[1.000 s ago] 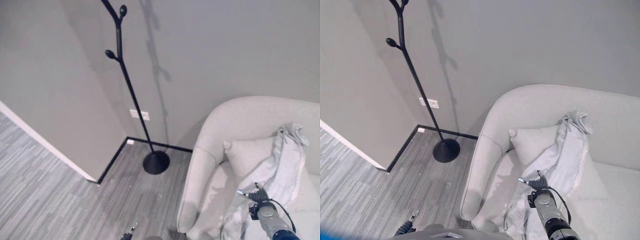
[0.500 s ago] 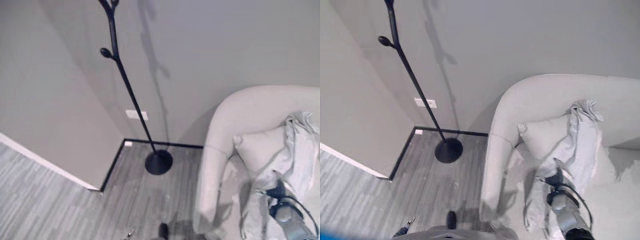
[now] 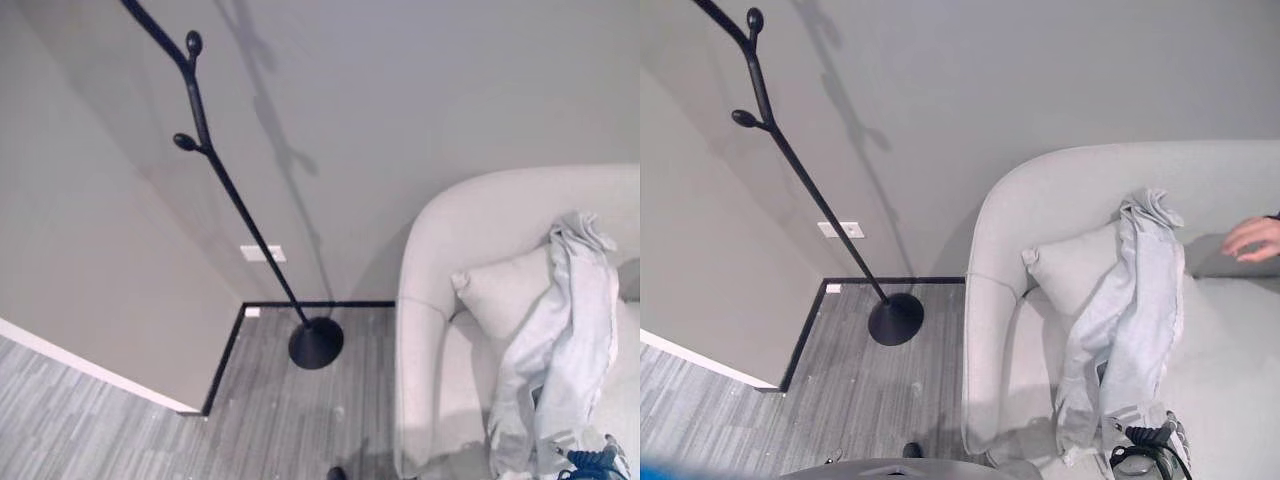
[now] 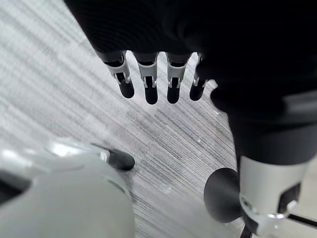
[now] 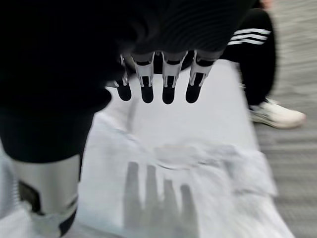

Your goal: Hang the clothes on the sofa on the clothes rack.

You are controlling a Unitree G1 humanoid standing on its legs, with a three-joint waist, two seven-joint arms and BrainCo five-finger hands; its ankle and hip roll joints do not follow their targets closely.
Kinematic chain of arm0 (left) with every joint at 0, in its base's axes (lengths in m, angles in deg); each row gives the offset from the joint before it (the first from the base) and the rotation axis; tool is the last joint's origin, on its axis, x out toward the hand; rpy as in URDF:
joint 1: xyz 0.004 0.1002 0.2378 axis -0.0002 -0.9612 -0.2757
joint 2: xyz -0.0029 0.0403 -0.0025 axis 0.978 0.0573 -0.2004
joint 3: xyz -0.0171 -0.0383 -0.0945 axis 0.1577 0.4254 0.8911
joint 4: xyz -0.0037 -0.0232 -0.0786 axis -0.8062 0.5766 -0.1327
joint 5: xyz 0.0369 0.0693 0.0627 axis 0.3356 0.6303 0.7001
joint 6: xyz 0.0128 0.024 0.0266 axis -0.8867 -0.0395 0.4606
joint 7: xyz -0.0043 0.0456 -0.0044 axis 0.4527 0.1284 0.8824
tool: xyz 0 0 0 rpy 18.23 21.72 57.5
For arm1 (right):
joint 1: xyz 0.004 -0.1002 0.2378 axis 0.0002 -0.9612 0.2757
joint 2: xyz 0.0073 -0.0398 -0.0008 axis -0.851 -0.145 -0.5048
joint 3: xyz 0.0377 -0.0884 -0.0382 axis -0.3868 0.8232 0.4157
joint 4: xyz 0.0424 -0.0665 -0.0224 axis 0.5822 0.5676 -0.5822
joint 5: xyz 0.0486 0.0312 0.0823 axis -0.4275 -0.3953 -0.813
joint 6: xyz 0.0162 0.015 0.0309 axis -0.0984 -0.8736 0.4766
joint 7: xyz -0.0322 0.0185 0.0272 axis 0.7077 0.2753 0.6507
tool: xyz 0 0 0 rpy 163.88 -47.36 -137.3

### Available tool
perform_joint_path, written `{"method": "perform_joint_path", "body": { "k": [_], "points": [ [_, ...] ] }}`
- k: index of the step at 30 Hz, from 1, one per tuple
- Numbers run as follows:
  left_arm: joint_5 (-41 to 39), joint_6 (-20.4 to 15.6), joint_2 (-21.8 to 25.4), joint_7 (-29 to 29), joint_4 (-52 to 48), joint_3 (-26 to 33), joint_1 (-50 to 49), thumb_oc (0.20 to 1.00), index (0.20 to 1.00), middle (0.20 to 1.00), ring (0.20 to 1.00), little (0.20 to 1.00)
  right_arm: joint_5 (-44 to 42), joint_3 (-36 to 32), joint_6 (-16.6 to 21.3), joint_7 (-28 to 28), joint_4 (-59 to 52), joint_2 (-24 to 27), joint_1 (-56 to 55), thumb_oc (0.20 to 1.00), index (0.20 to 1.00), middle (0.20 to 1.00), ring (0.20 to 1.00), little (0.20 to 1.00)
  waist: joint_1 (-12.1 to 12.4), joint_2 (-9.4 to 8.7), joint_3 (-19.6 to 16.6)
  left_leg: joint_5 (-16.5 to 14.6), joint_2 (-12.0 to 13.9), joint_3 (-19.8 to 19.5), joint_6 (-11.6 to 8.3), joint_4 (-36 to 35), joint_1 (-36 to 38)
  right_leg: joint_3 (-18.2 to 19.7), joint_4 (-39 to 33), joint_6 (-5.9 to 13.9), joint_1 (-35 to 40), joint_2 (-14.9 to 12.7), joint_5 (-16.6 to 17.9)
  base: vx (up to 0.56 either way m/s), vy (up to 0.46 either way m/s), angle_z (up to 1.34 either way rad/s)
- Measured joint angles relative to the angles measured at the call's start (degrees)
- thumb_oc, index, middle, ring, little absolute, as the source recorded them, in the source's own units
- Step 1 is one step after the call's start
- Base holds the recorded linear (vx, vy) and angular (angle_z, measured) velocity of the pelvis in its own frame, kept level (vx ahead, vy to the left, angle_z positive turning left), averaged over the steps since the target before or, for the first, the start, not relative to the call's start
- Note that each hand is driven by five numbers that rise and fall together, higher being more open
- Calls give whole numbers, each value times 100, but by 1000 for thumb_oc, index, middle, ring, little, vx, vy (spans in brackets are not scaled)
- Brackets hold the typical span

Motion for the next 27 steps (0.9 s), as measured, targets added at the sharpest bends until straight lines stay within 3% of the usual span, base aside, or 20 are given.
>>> {"method": "perform_joint_path", "body": {
  "k": [5,8,11,13,16,19,22,27],
  "points": [
    [2,-17,-62,45,-530,-169,116,1000,1000,1000,1000,1000,-533,9,122,-27,364,339,511,1000,1000,1000,1000,1000,25,444,181,86,30,-21,21,1,-293,-6,0,-59,-296,40,150,-66,23,-3],
    [218,-168,-34,93,-980,-649,156,1000,1000,1000,1000,1000,-826,110,262,-48,558,801,1164,1000,1000,1000,1000,1000,18,745,309,103,20,-25,4,1,-704,-10,4,-44,-705,36,214,-71,12,0],
    [465,-234,-32,153,-1081,-778,317,1000,1000,1000,1000,1000,-1059,184,369,-89,680,1028,1686,1000,1000,1000,1000,1000,71,920,516,331,34,-25,-1,32,-798,7,2,-28,-845,53,285,-88,-34,-7],
    [659,-331,51,205,-1150,-1066,336,1000,1000,1000,1000,1000,-1180,288,451,-160,755,1149,2023,1000,1000,1000,1000,1000,40,963,536,301,13,-10,-24,20,-1011,29,5,-35,-1062,43,290,-49,-35,-13],
    [895,-456,87,339,-1601,-1215,702,1000,1000,1000,1000,1000,-1276,495,567,-212,747,1455,2687,1000,1000,1000,1000,1000,102,1117,918,472,-74,-14,38,35,-1378,60,29,21,-1449,-17,417,-31,-22,-3],
    [1027,-506,90,360,-1655,-1300,1026,1000,1000,1000,1000,1000,-1475,658,589,-213,774,1471,3026,1000,1000,1000,1000,1000,182,1063,1196,517,-122,-5,68,37,-1470,95,35,9,-1551,-53,459,-7,-16,-1],
    [1103,-527,228,380,-1915,-1395,1052,1000,1000,1000,1000,1000,-1672,698,694,-254,822,1328,3045,1000,1000,1000,1000,1000,172,864,1366,526,-143,-14,77,38,-1473,111,30,49,-1567,-76,430,-13,-31,-3],
    [1128,-573,288,381,-1946,-1474,1106,1000,1000,1000,1000,1000,-1885,933,840,-309,952,992,3049,1000,1000,1000,1000,1000,183,709,1483,523,-111,-72,72,37,-1501,51,9,80,-1555,-29,404,11,-39,4]
  ]
}}
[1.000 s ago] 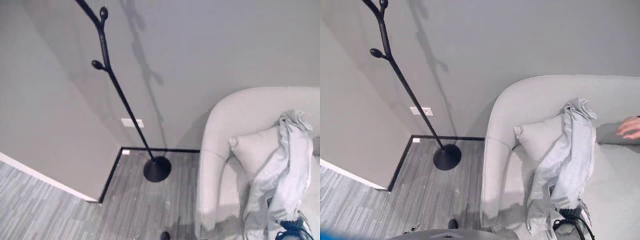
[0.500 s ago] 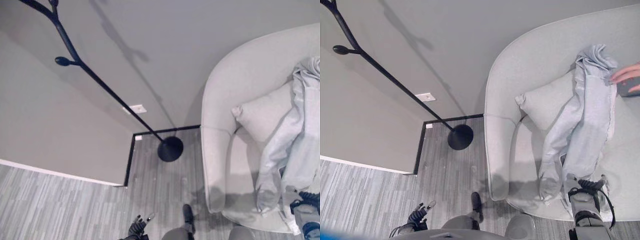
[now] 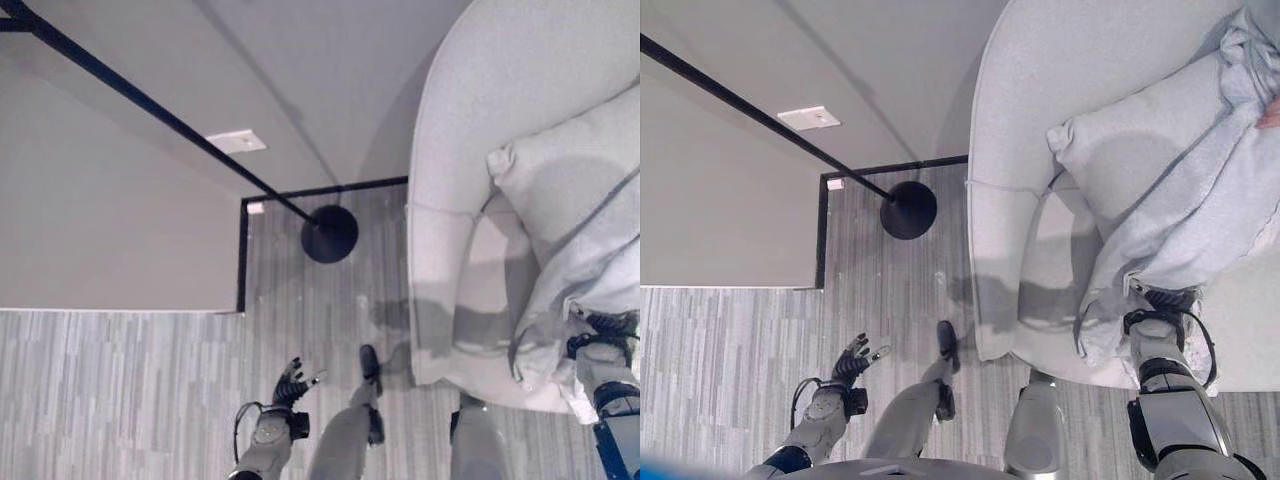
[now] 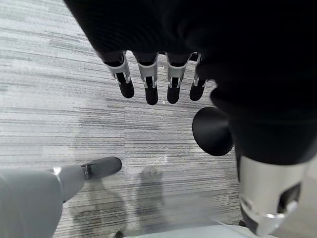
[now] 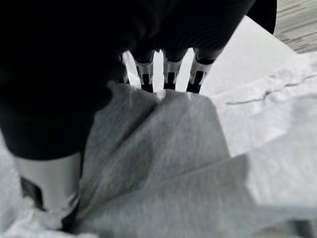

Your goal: Hang the clothes on the sofa on the clothes rack.

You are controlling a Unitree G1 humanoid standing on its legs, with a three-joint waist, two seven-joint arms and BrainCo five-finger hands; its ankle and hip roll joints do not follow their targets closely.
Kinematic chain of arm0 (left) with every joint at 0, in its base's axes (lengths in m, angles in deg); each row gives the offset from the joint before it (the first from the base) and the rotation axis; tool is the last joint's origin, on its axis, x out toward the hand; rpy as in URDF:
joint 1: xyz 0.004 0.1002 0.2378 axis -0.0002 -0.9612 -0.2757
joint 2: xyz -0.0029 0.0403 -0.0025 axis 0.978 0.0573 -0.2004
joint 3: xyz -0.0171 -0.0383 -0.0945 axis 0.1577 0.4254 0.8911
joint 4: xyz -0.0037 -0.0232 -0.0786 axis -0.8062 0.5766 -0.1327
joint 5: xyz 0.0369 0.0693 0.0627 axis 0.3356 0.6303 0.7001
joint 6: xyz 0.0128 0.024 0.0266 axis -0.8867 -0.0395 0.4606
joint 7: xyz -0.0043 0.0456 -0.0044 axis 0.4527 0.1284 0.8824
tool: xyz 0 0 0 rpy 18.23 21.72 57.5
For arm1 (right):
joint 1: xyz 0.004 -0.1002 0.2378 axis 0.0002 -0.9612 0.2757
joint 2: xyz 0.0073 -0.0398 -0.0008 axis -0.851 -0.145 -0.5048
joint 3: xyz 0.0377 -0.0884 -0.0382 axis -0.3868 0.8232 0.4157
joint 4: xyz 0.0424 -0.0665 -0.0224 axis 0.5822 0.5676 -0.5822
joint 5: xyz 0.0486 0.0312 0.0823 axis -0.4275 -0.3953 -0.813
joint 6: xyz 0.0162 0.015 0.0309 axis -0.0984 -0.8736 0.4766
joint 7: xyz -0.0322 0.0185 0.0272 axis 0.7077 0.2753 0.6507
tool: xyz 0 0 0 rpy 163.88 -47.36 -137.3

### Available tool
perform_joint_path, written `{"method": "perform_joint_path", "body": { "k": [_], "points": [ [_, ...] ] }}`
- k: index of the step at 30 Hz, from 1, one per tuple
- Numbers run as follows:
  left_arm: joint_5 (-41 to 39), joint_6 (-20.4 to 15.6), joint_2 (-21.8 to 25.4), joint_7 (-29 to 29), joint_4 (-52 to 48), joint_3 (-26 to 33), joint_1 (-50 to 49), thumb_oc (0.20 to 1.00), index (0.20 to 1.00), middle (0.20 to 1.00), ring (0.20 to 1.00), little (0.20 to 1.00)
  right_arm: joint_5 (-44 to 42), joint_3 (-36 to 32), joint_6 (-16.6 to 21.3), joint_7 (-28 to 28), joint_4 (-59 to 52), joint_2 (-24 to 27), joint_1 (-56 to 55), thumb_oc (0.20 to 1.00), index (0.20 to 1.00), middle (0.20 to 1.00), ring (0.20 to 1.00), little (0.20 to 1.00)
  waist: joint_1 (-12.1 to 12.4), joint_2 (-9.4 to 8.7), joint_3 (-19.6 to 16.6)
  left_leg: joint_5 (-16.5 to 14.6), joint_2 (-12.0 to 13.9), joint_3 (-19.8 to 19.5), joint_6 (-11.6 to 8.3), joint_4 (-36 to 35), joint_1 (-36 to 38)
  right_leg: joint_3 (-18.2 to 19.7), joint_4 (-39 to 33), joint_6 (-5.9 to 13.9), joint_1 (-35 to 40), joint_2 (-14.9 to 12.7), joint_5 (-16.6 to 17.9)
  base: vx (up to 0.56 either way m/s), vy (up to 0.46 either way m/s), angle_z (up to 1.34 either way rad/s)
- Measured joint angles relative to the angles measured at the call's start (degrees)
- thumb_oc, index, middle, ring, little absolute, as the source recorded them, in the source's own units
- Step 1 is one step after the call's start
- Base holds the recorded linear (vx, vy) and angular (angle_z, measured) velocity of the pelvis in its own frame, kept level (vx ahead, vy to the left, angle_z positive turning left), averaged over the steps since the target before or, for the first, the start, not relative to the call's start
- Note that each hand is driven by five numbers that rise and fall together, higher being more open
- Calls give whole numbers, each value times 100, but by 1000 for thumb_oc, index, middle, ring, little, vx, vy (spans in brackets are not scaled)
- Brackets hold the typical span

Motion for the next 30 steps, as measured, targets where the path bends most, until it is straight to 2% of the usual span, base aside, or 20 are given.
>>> {"method": "perform_joint_path", "body": {
  "k": [4,8,11,12,15,17,20,21,25,30],
  "points": [
    [217,7,2,1,45,-37,-52,1000,1000,1000,1000,1000,-2,19,20,-139,172,-106,-13,1000,1000,1000,1000,1000,-9,-8,-7,-28,98,-187,-137,-3,-20,-151,22,-28,73,103,2,35,-20,16],
    [247,25,-2,7,357,-32,-117,1000,1000,1000,1000,1000,-5,15,19,-297,168,-151,-109,1000,1000,1000,1000,1000,-25,-70,-71,-8,128,-259,-119,-3,33,-206,27,-93,152,148,12,46,9,4],
    [446,97,-20,71,622,127,-156,1000,1000,1000,1000,1000,8,15,-62,-305,-588,-252,-625,1000,1000,1000,1000,1000,-38,-190,-196,-1,124,-248,-111,-2,206,-200,26,-140,314,145,-8,88,14,1],
    [551,163,-25,200,647,344,-220,1000,1000,1000,1000,1000,272,-34,-127,-186,-1797,-424,-1395,1000,1000,1000,1000,1000,-161,-372,-322,-45,160,-251,-162,-3,375,-222,26,-128,497,154,-44,198,20,2],
    [781,205,-38,226,871,644,-276,1000,1000,1000,1000,1000,1040,-34,-140,-86,-3554,-703,-2403,1000,1000,1000,1000,1000,-320,-642,-470,-163,170,-231,-194,-7,797,-212,15,-146,910,174,-148,114,16,-4],
    [878,235,-26,248,1083,619,-314,1000,1000,1000,1000,1000,1446,1,-54,-25,-3744,-898,-2632,1000,1000,1000,1000,1000,-368,-893,-886,-305,228,-145,-282,-34,969,-157,-1,-142,1038,198,-249,108,35,-9],
    [947,338,-80,263,1224,621,-313,1000,1000,1000,1000,1000,1625,-65,-87,-2,-4194,-1091,-2939,1000,1000,1000,1000,1000,-309,-1041,-1061,-338,234,-128,-287,-37,1213,-183,-5,-163,1300,196,-283,53,42,0],
    [1096,403,-77,272,1306,603,-440,1000,1000,1000,1000,1000,1634,43,-106,-13,-4003,-1120,-2934,1000,1000,1000,1000,1000,-321,-1105,-1258,-384,258,-100,-282,-37,1359,-147,-7,-166,1418,202,-312,45,32,-11],
    [1111,416,-75,304,1310,590,-542,1000,1000,1000,1000,1000,1628,76,-145,-124,-3810,-1100,-2922,1000,1000,1000,1000,1000,-306,-1089,-1457,-391,278,-90,-278,-37,1476,-117,-8,-164,1522,207,-316,34,33,-5],
    [1120,460,-88,326,1422,593,-725,1000,1000,1000,1000,1000,1621,230,-144,-340,-3830,-1105,-2928,1000,1000,1000,1000,1000,-297,-890,-1679,-396,309,-74,-276,-37,1570,-91,-9,-199,1596,233,-329,17,35,-3]
  ]
}}
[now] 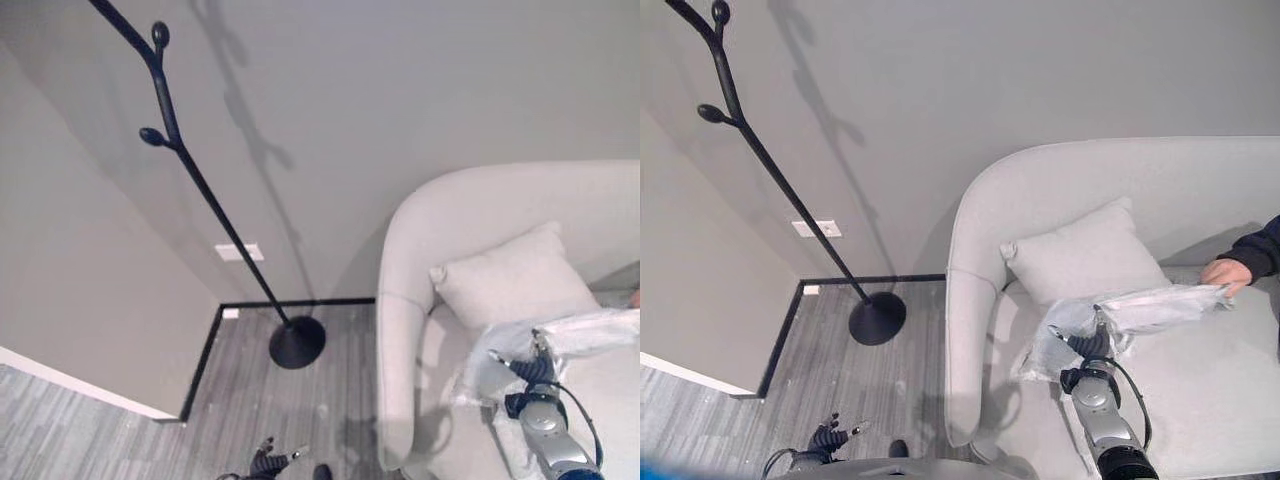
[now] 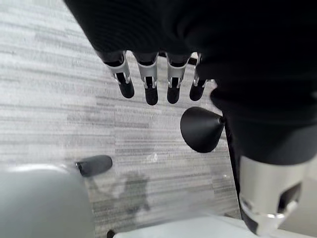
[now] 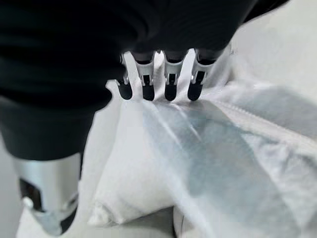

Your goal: Hang the clothes on the sofa on the clothes rack.

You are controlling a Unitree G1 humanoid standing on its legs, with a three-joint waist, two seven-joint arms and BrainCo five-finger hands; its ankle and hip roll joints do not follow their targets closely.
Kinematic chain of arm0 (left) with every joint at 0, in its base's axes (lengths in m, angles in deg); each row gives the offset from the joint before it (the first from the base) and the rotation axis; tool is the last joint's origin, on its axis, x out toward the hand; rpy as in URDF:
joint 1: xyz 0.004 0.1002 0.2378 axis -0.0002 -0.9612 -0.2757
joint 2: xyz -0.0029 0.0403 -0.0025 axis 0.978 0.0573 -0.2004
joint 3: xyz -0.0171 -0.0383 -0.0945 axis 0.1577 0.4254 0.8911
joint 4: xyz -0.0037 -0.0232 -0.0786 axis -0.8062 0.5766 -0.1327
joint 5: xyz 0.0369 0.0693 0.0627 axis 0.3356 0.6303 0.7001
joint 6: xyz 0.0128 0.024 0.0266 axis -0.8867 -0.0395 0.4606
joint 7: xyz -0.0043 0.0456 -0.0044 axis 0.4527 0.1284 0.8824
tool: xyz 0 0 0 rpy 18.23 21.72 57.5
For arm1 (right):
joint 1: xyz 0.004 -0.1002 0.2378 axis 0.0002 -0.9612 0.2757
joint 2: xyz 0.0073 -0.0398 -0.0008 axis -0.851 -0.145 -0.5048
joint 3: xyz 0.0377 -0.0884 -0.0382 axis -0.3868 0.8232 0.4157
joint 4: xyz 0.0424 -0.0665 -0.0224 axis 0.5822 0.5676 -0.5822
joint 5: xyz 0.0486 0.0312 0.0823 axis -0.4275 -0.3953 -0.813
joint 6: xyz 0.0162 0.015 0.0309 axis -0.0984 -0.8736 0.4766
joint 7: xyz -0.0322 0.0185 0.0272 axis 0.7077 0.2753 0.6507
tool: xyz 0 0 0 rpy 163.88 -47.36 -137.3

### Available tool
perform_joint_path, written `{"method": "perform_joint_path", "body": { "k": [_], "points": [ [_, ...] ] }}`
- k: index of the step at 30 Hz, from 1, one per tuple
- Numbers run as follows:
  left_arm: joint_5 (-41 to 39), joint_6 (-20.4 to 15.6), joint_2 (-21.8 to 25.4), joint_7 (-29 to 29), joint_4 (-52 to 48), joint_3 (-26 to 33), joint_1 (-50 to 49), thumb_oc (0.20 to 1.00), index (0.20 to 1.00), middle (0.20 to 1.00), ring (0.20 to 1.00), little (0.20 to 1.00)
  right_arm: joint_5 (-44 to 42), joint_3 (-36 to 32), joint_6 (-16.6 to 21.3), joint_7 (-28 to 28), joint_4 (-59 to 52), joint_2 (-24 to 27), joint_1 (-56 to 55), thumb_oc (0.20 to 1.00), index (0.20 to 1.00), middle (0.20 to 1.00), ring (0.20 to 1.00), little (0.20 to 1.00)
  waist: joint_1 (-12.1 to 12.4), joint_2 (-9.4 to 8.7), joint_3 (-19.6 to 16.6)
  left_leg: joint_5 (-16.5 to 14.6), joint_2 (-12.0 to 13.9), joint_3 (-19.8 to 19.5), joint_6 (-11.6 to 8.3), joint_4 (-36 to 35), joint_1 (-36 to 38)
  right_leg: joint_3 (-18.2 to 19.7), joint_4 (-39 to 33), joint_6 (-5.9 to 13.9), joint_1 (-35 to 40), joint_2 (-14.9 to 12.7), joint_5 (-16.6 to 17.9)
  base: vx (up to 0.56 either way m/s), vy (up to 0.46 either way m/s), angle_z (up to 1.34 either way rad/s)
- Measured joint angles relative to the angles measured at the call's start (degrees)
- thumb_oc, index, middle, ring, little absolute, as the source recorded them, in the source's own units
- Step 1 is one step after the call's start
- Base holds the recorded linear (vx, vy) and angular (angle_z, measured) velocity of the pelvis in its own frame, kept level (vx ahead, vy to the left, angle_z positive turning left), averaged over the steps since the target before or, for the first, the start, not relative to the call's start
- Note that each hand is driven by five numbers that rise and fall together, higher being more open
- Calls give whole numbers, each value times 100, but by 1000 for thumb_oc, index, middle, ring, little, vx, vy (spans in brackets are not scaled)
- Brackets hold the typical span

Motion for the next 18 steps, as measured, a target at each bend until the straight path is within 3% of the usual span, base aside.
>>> {"method": "perform_joint_path", "body": {
  "k": [6,18],
  "points": [
    [221,111,-38,-1,178,57,-104,1000,1000,1000,1000,1000,4,349,19,-288,-293,13,-1,1000,1000,1000,1000,1000,82,140,-128,-5,14,6,-7,0,97,12,0,-6,82,13,-2,-4,25,0],
    [228,118,-66,-6,224,119,-206,1000,1000,1000,1000,1000,13,591,19,-533,-481,13,-34,1000,1000,1000,1000,1000,144,38,-159,-8,14,10,-10,0,199,24,0,-6,179,15,-4,0,0,0]
  ]
}}
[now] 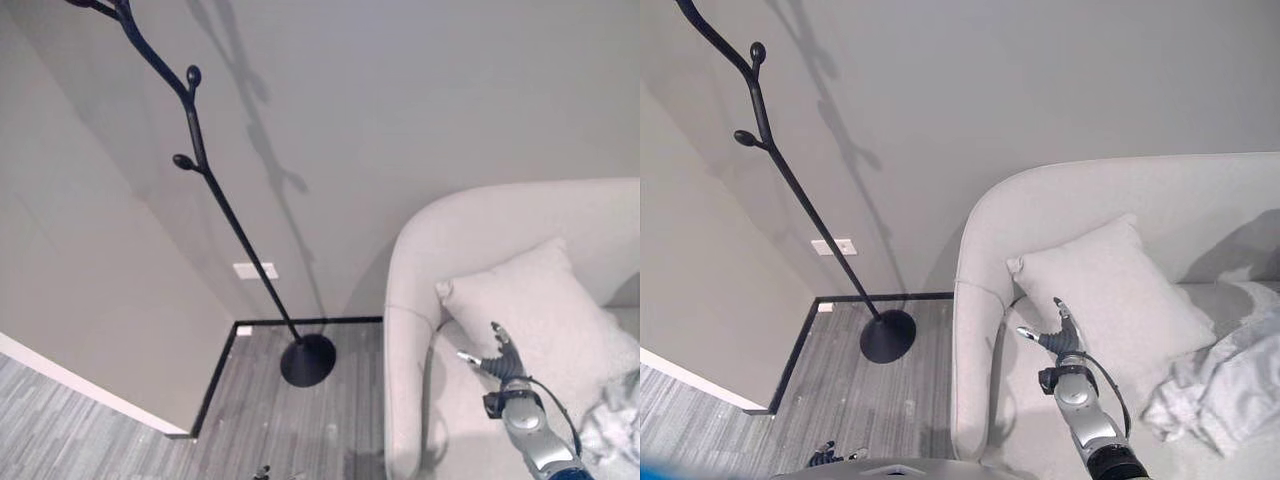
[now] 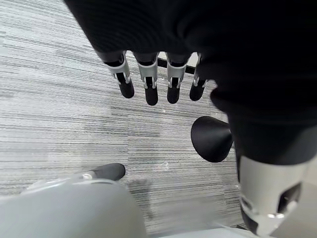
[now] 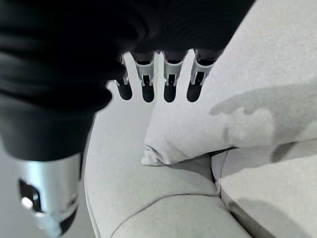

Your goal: Hang the clothes on the sofa on the clothes rack.

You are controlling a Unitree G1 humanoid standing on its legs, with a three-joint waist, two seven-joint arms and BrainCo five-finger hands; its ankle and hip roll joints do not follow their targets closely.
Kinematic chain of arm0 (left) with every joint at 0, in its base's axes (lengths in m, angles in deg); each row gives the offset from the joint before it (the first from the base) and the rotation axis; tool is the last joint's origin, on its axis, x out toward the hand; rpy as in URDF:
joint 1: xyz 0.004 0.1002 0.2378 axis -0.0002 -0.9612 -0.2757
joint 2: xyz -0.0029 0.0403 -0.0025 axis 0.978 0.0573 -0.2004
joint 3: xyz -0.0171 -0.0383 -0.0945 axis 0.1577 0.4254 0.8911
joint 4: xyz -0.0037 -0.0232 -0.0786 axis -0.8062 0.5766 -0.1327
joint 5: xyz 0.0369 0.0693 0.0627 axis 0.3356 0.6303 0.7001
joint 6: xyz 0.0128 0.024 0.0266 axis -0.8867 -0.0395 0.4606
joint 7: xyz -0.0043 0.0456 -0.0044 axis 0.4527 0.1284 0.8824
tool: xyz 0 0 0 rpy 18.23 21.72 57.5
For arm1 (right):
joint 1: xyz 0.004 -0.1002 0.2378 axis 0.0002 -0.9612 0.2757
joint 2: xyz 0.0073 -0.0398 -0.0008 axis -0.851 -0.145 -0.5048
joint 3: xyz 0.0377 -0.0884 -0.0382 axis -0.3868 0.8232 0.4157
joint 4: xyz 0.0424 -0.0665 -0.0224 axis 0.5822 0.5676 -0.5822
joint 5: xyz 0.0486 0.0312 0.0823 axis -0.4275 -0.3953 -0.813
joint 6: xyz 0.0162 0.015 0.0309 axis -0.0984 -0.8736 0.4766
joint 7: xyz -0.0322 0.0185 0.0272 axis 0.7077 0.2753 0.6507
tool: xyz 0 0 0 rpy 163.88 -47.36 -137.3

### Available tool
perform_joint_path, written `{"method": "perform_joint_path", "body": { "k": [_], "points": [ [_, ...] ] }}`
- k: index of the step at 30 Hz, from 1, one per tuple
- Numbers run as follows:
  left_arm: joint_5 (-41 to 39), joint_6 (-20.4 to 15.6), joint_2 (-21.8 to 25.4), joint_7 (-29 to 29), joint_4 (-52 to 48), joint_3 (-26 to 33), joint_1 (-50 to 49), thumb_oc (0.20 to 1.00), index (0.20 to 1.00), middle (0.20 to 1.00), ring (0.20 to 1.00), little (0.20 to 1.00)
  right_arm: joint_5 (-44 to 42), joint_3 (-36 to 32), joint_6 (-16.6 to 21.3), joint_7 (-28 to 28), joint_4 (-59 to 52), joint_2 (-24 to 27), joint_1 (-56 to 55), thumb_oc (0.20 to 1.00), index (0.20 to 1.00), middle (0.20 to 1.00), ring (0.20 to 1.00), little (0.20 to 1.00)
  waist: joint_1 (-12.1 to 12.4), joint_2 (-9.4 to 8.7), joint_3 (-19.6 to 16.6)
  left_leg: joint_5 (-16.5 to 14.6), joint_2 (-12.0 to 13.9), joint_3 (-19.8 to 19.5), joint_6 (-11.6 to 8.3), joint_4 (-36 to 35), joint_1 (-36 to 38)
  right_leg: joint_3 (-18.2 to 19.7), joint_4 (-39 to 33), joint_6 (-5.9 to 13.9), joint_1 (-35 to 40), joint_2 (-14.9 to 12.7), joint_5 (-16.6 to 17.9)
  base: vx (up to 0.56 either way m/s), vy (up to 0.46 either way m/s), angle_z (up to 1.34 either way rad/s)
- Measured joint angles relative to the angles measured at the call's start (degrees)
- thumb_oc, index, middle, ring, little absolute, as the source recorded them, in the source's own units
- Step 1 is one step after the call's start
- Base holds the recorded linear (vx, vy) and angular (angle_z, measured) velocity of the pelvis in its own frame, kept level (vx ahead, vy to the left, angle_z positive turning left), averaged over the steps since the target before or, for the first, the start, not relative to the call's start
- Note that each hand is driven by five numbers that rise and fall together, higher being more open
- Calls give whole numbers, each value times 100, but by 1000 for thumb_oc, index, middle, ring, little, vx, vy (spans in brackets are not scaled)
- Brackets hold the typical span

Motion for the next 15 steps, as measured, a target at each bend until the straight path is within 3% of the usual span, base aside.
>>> {"method": "perform_joint_path", "body": {
  "k": [15],
  "points": [
    [214,7,-6,-3,1,1,-6,1000,1000,1000,1000,1000,59,-1,-16,0,18,1,-88,1000,1000,1000,1000,1000,2,-1,1,-3,12,-14,-4,0,88,-13,0,-3,96,10,-1,0,0,0]
  ]
}}
